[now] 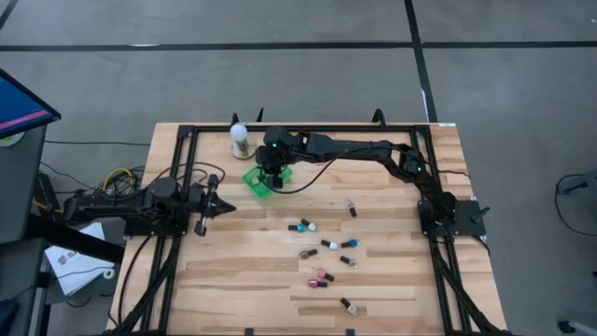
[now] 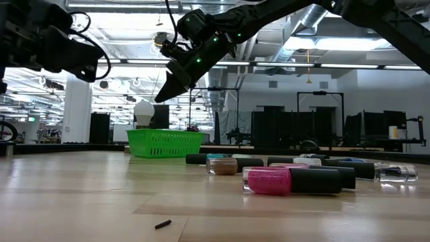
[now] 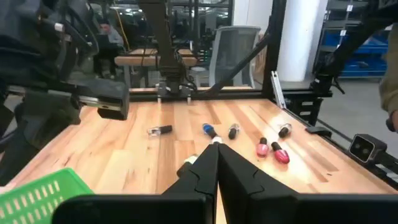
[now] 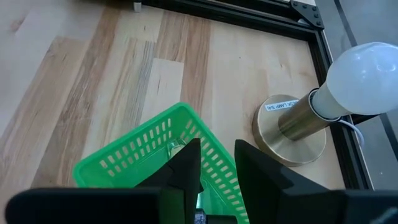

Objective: Pick & Place Nail Polish
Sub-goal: Put the top transparent nail polish bottle into the green bin

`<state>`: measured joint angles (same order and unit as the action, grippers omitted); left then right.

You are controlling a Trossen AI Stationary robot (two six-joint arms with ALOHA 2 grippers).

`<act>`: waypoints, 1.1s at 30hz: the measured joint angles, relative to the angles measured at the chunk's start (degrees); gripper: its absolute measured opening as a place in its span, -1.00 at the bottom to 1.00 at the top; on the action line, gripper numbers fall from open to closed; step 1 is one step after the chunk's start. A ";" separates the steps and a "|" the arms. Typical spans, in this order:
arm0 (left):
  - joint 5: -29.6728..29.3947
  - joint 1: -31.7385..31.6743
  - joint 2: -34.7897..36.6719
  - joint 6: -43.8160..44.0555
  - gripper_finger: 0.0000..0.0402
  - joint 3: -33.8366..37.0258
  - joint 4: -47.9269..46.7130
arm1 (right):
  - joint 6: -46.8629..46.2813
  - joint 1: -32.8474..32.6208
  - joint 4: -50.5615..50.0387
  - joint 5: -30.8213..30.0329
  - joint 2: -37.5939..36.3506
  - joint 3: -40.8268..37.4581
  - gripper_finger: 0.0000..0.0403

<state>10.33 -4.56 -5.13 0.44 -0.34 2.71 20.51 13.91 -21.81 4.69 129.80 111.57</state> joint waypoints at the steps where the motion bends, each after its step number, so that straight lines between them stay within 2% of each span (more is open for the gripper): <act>1: -0.34 0.00 -0.01 0.03 -0.99 -0.01 -0.08 | 0.00 0.00 -0.01 0.00 0.00 0.00 -0.55; 8: -7.17 0.00 -0.01 0.07 -0.99 0.00 -0.67 | 0.00 0.00 -1.16 0.00 0.00 0.00 -0.55; 14: -7.08 0.00 -0.01 0.49 -0.99 0.00 2.10 | 0.00 0.00 -3.64 0.00 -0.52 0.58 -0.55; 21: -7.08 0.00 -0.01 0.49 -0.99 0.00 2.33 | -0.06 0.00 -13.71 0.00 -0.64 8.48 -0.55; 28: -7.10 0.00 1.13 0.49 -0.99 0.00 2.49 | -2.17 0.00 -28.07 0.00 -0.57 19.11 -0.55; 33: -7.10 0.00 5.10 0.45 -0.99 -0.02 3.41 | -6.43 0.03 -33.45 0.02 -0.57 20.74 -0.55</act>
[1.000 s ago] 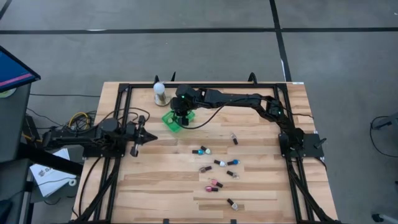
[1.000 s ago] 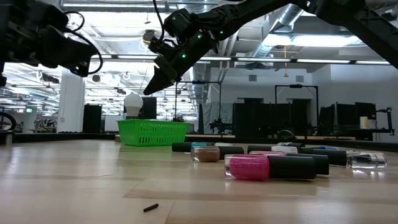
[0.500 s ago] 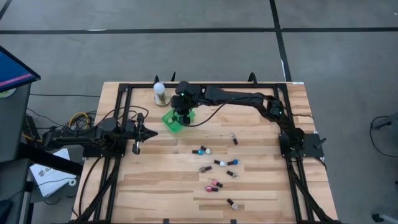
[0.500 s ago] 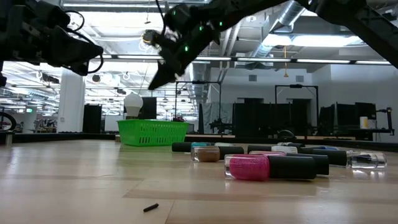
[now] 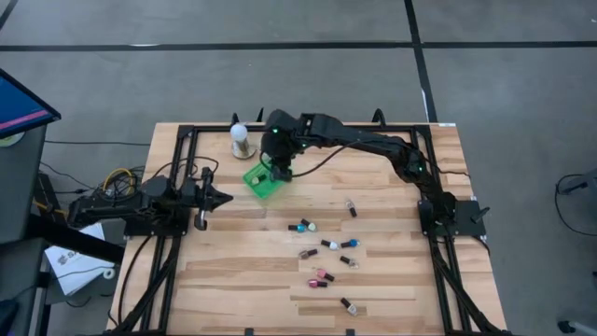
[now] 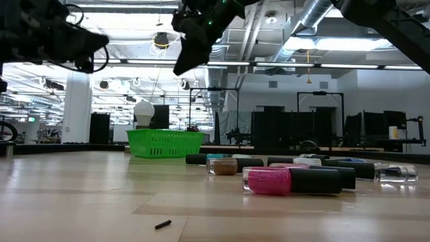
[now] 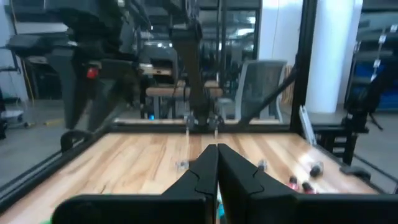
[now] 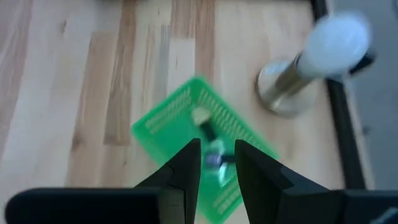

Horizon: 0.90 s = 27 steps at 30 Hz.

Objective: Pick & Place Nail Polish
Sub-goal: Put the top transparent nail polish bottle into the green bin

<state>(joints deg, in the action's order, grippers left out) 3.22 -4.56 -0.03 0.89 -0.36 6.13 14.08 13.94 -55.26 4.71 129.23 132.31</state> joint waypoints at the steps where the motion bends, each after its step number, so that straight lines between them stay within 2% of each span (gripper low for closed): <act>1: -0.08 0.03 0.00 0.00 -0.99 0.02 -0.78 | -1.00 0.00 -1.57 0.05 0.02 0.00 -0.55; 9: -0.32 0.09 0.02 0.03 -0.99 0.02 -4.48 | -5.31 -0.41 -9.38 4.25 0.03 -1.14 -0.63; 15: -0.33 0.09 0.02 0.02 -0.99 0.02 -4.66 | -5.25 -1.01 -15.63 4.50 -1.83 -1.20 -0.72; 19: -0.31 0.09 0.04 0.02 -0.99 0.00 -4.72 | -5.13 -1.17 -22.43 4.55 -4.17 -4.68 -0.76; 21: -0.31 0.09 0.04 0.02 -0.99 0.00 -4.72 | -5.16 -1.07 -25.74 4.54 -7.33 -9.29 -0.79; 24: -0.32 0.09 0.04 0.02 -0.99 0.00 -4.72 | -5.32 -0.20 -23.16 4.66 -16.27 -21.94 -0.85; 27: -0.31 0.09 0.04 0.02 -0.99 0.00 -4.72 | -10.68 1.31 -13.15 4.63 -28.66 -38.34 -0.93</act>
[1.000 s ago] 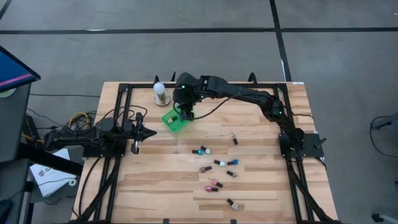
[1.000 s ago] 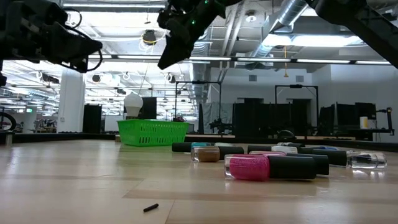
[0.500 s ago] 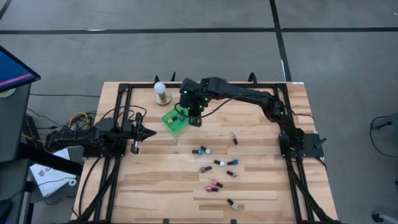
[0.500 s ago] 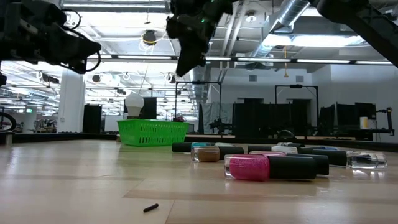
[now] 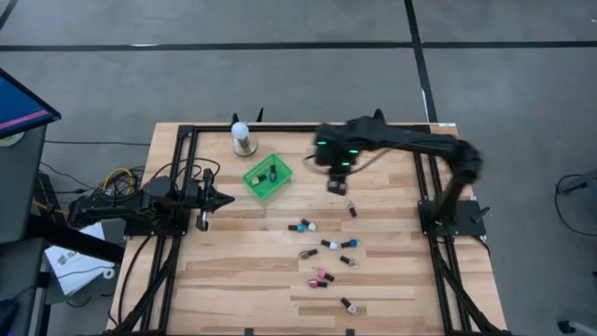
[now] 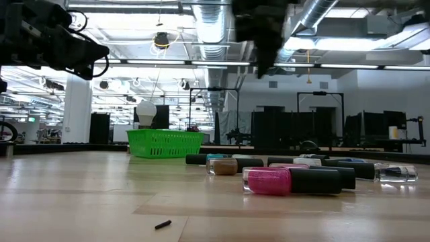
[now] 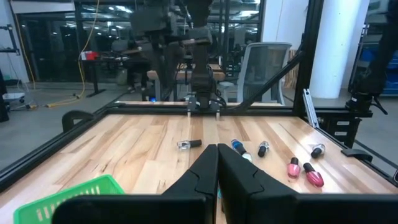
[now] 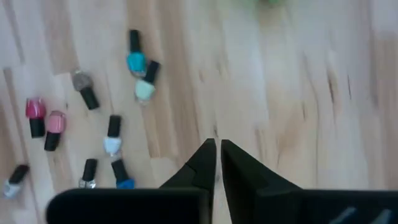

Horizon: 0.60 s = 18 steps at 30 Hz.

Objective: Pick & Place Nail Polish
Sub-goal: Put the top transparent nail polish bottle into the green bin

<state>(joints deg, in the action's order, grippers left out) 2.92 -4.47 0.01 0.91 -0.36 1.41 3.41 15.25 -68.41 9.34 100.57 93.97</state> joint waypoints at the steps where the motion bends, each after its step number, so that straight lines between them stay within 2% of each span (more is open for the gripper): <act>1: 0.01 0.00 0.00 0.00 -0.99 0.00 0.00 | -3.04 0.48 2.16 0.01 -4.29 -5.83 -0.95; 6: 0.06 0.00 0.00 0.00 -0.99 0.00 0.00 | -23.25 0.11 18.39 -2.55 -21.33 -29.14 -0.99; 9: 0.04 0.00 0.00 0.00 -0.99 0.00 -0.02 | -30.28 -2.19 22.37 -6.18 -26.48 -38.16 -0.95; 13: 0.05 0.00 0.00 0.00 -0.99 0.00 -0.02 | -34.02 -5.57 21.72 -8.33 -27.43 -43.65 -0.82; 18: 0.05 0.00 0.00 0.00 -0.99 0.00 -0.02 | -37.94 -8.89 22.36 -9.10 -23.52 -44.87 -0.47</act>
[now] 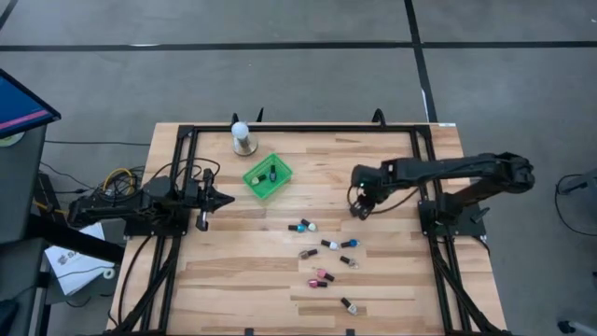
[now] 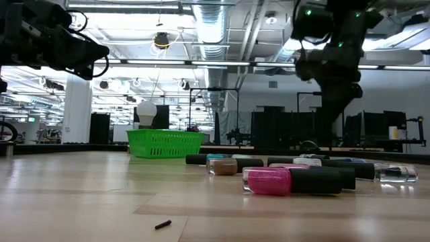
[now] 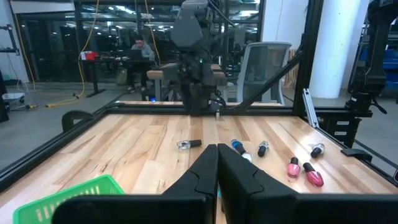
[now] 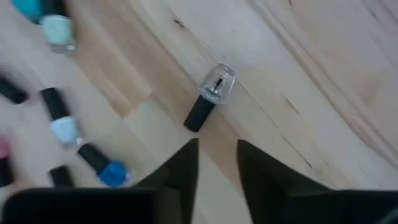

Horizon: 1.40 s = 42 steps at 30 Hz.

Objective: Pick & Place Nail Polish
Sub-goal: Put the top transparent nail polish bottle into the green bin

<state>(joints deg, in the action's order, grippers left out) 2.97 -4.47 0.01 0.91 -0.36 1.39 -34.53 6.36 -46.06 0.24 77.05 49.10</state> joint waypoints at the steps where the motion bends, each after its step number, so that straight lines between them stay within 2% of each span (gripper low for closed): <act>1: -0.01 0.00 0.00 0.00 -0.99 0.00 0.00 | -0.07 -0.40 0.42 -0.51 1.04 0.00 -0.38; 5: -0.01 0.00 0.00 0.00 -0.99 0.00 0.00 | -3.65 -1.50 2.39 -1.78 6.54 0.00 -0.01; 8: 0.02 0.00 0.00 0.00 -0.99 0.00 0.02 | -6.70 -2.20 4.39 -2.24 10.55 0.00 0.17; 14: 0.04 0.02 0.00 -0.01 -0.99 0.00 0.04 | -9.92 -3.33 7.55 -1.99 16.60 2.34 0.22; 24: 0.05 0.00 0.00 -0.01 -0.99 0.00 0.08 | -11.59 -5.91 6.62 -2.72 24.49 4.22 -0.02; 32: 0.06 0.02 0.00 0.00 -0.99 0.00 0.09 | -12.08 -6.15 5.87 -2.65 24.20 6.14 -0.67; 34: 0.06 0.02 0.00 0.00 -0.99 0.00 0.10 | -12.08 -6.19 5.57 -2.64 24.21 6.55 -0.78; 42: 0.06 0.01 0.00 -0.01 -0.99 0.00 0.13 | -11.85 -6.23 4.20 -1.54 23.70 7.43 -0.79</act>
<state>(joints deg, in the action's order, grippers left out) 3.03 -4.46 0.01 0.89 -0.36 1.52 -46.39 0.13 -41.86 -1.30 100.75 56.53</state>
